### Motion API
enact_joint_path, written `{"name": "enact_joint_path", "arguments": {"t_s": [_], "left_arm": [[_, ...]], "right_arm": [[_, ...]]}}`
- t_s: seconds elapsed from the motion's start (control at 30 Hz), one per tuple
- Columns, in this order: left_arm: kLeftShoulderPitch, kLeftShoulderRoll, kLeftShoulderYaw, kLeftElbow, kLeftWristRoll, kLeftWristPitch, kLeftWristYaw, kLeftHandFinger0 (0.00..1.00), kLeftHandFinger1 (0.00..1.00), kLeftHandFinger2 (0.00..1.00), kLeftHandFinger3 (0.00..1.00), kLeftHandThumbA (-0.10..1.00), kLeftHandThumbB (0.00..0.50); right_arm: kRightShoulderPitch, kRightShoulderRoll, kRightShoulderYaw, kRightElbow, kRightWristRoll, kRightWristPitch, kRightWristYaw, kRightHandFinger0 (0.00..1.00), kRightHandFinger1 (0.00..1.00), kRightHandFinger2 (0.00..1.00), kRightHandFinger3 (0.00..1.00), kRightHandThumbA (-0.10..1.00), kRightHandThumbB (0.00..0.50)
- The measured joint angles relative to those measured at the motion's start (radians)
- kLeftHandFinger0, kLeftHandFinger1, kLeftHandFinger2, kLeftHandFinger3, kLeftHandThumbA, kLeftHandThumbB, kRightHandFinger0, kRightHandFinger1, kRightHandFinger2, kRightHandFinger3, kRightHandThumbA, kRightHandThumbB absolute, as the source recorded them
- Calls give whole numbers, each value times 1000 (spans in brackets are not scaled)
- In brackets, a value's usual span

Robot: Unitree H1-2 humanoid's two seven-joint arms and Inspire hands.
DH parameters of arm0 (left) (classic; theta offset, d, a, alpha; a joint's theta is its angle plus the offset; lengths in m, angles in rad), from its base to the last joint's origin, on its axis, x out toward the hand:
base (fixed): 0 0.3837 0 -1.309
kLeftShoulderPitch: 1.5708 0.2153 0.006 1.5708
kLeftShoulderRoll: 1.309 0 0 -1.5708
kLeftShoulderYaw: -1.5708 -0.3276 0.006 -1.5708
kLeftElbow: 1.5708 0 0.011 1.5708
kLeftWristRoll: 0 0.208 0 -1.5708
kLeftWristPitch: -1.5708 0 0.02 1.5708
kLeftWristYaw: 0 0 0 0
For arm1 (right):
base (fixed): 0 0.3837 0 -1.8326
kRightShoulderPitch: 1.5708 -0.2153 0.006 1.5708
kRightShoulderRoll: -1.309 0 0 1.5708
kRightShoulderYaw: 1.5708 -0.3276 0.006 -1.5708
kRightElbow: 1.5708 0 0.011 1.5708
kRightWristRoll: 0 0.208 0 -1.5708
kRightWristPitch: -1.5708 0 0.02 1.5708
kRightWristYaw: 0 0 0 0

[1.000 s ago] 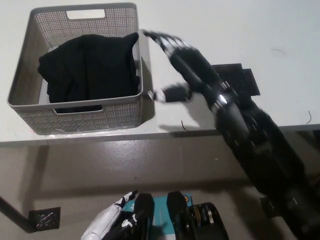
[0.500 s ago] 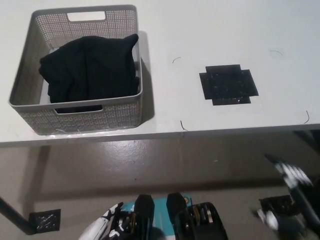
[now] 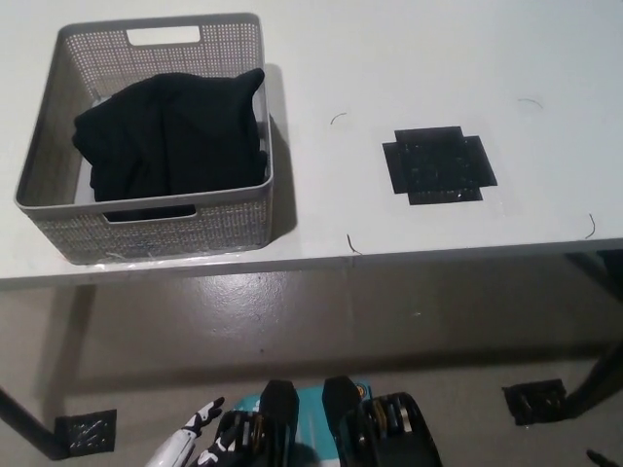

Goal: Use the right hand to pick up a t shirt on the right hand side and place it into a contianer on the left side

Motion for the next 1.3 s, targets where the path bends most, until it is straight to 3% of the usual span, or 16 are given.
{"name": "enact_joint_path", "arguments": {"t_s": [0.23,0.47,0.93,0.97,1.17,1.3], "left_arm": [[0,1,2,12,-16,-35,10,1000,1000,1000,1000,1000,317],[0,1,4,16,-27,-47,18,1000,1000,1000,1000,1000,291],[1,4,4,16,-42,-56,20,1000,1000,1000,1000,1000,321],[1,5,4,16,-42,-56,20,1000,1000,1000,1000,1000,303],[0,6,3,16,-40,-56,20,1000,1000,1000,1000,1000,330],[0,7,4,13,-41,-55,20,1000,1000,1000,1000,1000,310]], "right_arm": [[-39,14,8,56,-8,-70,-67,1000,1000,1000,1000,1000,308],[-70,30,32,96,-8,-82,-90,1000,1000,1000,1000,986,299],[-101,51,58,117,-8,-95,-105,1000,1000,1000,1000,978,293],[-106,54,60,118,-8,-95,-105,1000,1000,1000,1000,969,287],[-137,76,75,129,-17,-94,-109,1000,1000,1000,1000,922,269],[-154,85,86,157,-27,-94,-111,1000,1000,1000,1000,907,246]]}}
